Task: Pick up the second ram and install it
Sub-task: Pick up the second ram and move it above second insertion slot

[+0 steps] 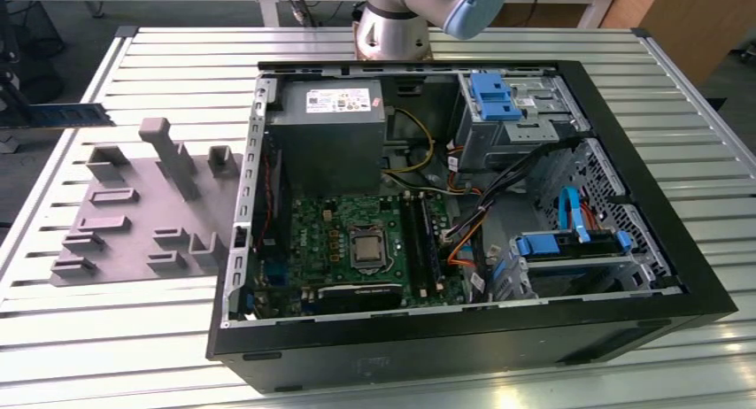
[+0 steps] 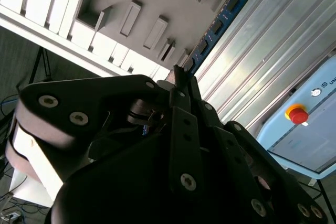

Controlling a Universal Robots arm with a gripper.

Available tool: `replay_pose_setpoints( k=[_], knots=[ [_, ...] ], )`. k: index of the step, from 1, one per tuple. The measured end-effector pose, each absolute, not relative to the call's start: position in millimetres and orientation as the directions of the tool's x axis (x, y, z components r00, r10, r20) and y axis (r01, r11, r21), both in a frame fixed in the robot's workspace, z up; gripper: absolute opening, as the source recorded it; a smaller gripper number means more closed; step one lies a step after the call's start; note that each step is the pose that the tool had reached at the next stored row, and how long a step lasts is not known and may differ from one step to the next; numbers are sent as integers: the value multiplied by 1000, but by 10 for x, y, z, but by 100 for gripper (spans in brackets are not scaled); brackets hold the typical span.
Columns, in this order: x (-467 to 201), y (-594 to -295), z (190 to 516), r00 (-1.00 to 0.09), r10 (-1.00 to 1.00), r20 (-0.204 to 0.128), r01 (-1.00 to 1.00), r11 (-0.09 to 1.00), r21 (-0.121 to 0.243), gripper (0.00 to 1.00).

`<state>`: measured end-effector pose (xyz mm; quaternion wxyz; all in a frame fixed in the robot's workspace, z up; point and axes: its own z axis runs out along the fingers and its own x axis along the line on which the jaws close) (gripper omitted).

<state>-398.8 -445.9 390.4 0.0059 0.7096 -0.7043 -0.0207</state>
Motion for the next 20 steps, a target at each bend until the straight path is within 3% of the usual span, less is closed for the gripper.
replay_pose_setpoints(
  k=[20],
  knots=[
    [-3917, -4458, 3904, 7, -1000, -21, -999, -8, 37, 14]
  ],
)
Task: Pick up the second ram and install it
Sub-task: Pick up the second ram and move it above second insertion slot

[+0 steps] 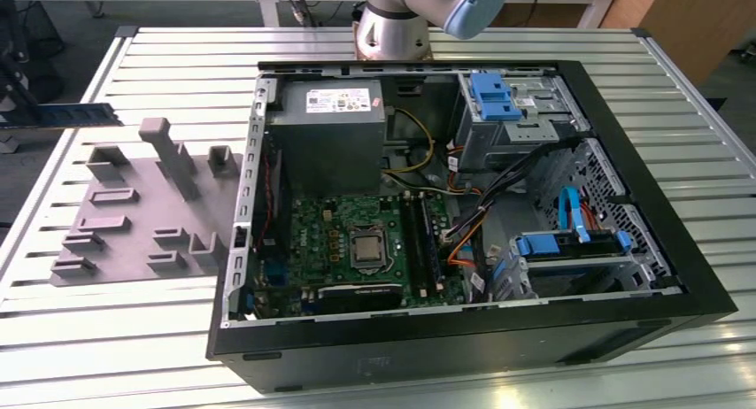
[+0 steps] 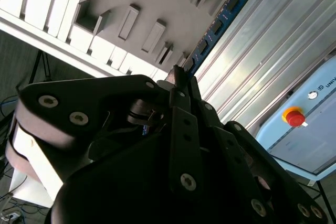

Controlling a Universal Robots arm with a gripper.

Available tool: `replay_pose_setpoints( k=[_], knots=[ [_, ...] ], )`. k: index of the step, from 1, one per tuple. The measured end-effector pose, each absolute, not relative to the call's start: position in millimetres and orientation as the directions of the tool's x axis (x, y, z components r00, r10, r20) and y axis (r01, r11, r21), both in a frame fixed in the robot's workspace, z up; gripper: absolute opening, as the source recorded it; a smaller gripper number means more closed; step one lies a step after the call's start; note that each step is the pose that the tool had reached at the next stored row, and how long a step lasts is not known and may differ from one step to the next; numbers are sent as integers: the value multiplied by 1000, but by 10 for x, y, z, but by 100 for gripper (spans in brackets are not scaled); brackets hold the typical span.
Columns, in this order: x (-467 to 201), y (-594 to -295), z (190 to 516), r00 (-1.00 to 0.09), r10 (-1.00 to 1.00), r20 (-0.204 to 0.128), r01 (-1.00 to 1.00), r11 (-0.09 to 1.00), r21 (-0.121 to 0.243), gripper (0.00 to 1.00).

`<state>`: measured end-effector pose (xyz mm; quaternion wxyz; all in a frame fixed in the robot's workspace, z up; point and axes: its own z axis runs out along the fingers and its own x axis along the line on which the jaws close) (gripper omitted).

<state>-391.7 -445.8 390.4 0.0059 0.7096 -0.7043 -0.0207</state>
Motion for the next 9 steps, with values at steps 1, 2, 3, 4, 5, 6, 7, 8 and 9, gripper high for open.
replay_pose_setpoints(
  k=[1, 2, 3, 4, 5, 6, 7, 8, 9],
  knots=[
    [-3912, -4458, 3904, 7, -1000, -21, -999, -8, 38, 14],
    [-3909, -4458, 3904, 7, -1000, -21, -999, -8, 38, 14],
    [-3905, -4459, 3904, 7, -1000, -21, -999, -8, 38, 14],
    [-3901, -4458, 3905, 7, -1000, -21, -999, -8, 38, 14],
    [-3897, -4458, 3904, 7, -1000, -21, -999, -8, 38, 14],
    [-3894, -4458, 3904, 7, -1000, -21, -999, -8, 38, 14],
    [-3889, -4459, 3904, 7, -1000, -21, -999, -8, 38, 14],
    [-3885, -4459, 3905, 7, -1000, -21, -999, -8, 38, 14],
    [-3879, -4459, 3905, 7, -1000, -21, -999, -8, 38, 14]
  ],
)
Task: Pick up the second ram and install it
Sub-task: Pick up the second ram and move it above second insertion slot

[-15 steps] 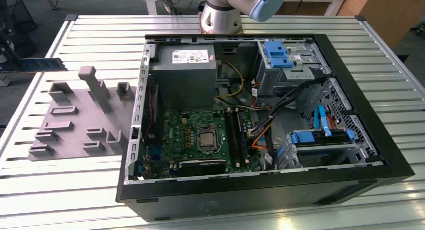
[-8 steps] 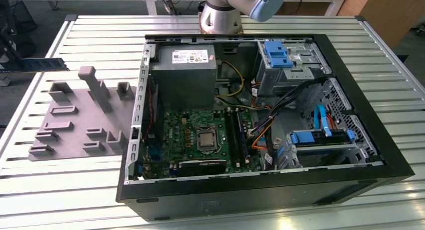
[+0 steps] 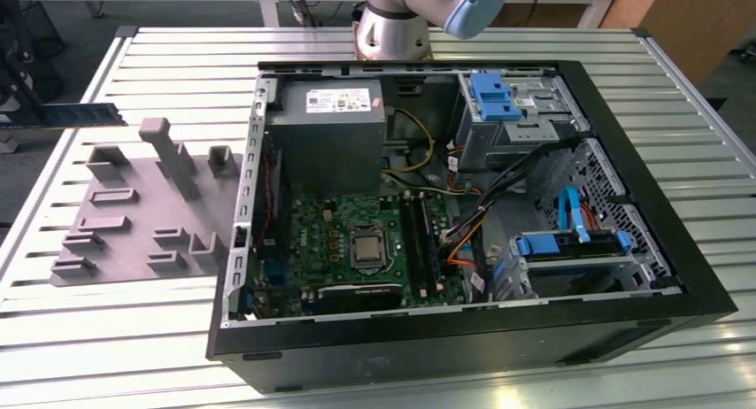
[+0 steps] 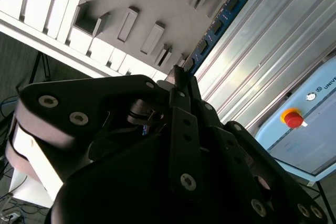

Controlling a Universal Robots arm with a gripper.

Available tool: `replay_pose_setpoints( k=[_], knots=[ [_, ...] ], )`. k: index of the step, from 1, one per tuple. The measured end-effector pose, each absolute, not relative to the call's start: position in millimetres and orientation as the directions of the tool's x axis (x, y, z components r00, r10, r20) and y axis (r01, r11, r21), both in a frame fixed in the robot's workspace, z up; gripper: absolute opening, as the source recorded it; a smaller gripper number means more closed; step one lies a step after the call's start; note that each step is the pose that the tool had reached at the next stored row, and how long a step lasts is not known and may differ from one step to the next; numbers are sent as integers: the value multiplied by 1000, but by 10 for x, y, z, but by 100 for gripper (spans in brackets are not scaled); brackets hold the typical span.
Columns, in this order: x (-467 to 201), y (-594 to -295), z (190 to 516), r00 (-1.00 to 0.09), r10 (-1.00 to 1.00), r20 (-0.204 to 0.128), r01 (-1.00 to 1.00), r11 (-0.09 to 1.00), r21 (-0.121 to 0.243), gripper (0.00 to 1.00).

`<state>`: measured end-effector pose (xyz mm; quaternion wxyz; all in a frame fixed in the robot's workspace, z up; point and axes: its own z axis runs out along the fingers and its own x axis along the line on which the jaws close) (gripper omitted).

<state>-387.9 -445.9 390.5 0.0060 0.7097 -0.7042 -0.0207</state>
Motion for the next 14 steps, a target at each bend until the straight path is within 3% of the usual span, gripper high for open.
replay_pose_setpoints(
  k=[14],
  knots=[
    [-3801, -4458, 3905, 7, -1000, -21, -999, -8, 38, 14]
  ],
)
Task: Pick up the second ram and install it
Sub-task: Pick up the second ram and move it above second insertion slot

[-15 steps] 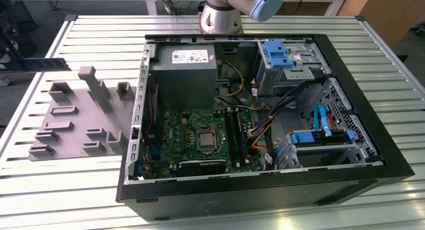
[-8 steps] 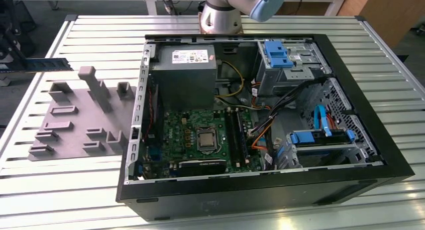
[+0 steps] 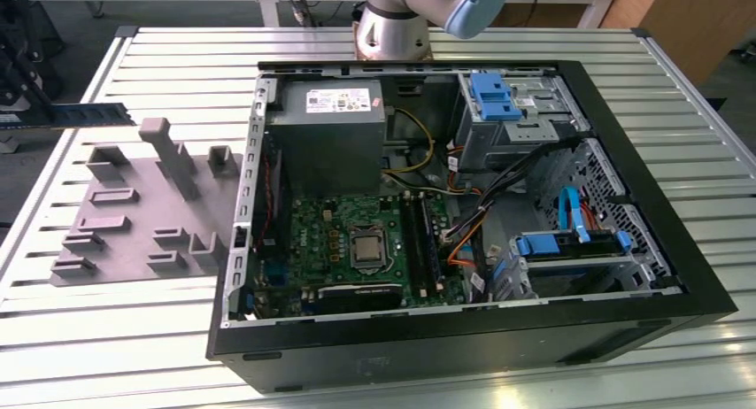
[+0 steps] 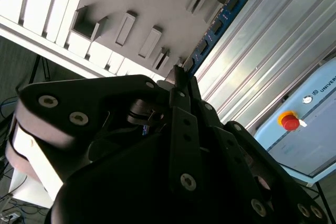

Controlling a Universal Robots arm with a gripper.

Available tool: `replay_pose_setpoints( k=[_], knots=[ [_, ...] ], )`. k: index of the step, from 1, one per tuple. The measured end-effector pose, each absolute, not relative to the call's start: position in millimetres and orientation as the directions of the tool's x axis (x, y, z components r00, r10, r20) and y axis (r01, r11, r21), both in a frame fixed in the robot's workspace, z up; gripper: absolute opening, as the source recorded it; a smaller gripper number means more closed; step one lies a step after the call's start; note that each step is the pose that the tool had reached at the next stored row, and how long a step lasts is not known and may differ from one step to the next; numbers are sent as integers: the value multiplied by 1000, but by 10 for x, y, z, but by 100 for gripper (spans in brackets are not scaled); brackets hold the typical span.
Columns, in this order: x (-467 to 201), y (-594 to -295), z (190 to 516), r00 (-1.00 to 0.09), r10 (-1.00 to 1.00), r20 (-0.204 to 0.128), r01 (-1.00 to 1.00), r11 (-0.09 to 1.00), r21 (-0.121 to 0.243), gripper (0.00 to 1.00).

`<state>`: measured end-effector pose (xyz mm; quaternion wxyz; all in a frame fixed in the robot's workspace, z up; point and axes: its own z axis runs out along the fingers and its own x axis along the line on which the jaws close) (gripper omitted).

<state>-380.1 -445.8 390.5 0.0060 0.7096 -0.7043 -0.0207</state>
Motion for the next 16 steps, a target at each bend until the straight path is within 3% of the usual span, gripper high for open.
replay_pose_setpoints(
  k=[16],
  knots=[
    [-3700, -4458, 3904, 7, -1000, -21, -999, -8, 38, 14]
  ],
)
